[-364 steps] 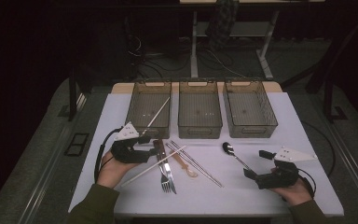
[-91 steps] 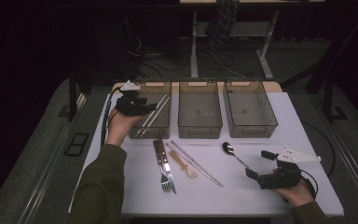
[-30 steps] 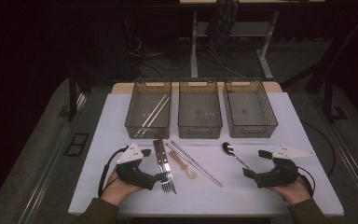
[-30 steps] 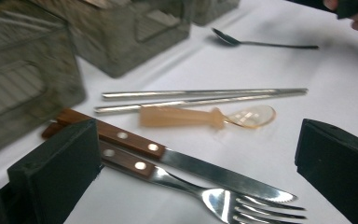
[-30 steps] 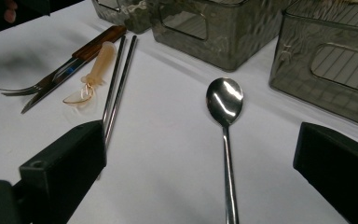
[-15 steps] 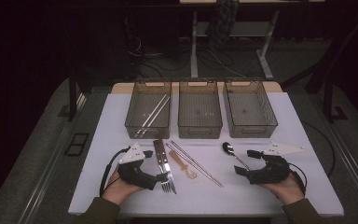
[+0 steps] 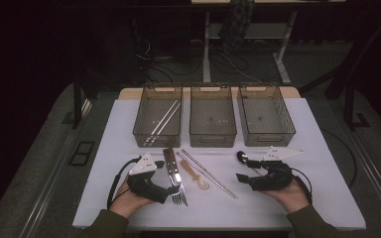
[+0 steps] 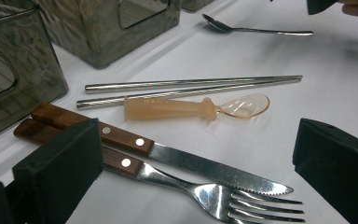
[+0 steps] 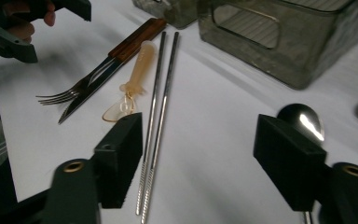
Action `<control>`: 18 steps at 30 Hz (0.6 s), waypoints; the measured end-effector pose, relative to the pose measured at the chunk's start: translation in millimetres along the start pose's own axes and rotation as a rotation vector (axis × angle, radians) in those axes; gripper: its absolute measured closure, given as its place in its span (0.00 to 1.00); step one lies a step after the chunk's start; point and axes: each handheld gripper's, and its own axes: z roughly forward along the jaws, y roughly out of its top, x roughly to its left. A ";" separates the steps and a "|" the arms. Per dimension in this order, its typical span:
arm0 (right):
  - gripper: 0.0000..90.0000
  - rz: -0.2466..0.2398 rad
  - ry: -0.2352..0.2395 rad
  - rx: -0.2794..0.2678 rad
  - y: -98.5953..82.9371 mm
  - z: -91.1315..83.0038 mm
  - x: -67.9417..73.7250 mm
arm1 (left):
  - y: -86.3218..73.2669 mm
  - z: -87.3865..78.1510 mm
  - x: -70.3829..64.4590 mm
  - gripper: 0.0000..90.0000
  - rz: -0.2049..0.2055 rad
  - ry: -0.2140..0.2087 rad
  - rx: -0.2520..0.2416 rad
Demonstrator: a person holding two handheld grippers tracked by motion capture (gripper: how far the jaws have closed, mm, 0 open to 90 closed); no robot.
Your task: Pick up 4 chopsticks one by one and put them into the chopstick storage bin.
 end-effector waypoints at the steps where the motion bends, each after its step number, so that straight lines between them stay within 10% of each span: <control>1: 0.40 -0.002 0.003 0.012 1.7 2.8 1.5 | 0.0 0.0 -0.2 0.00 0.001 -0.002 -0.001; 18: 0.62 -0.110 0.063 0.201 14.5 54.3 24.1 | -0.8 1.0 -0.2 0.00 0.007 -0.016 0.002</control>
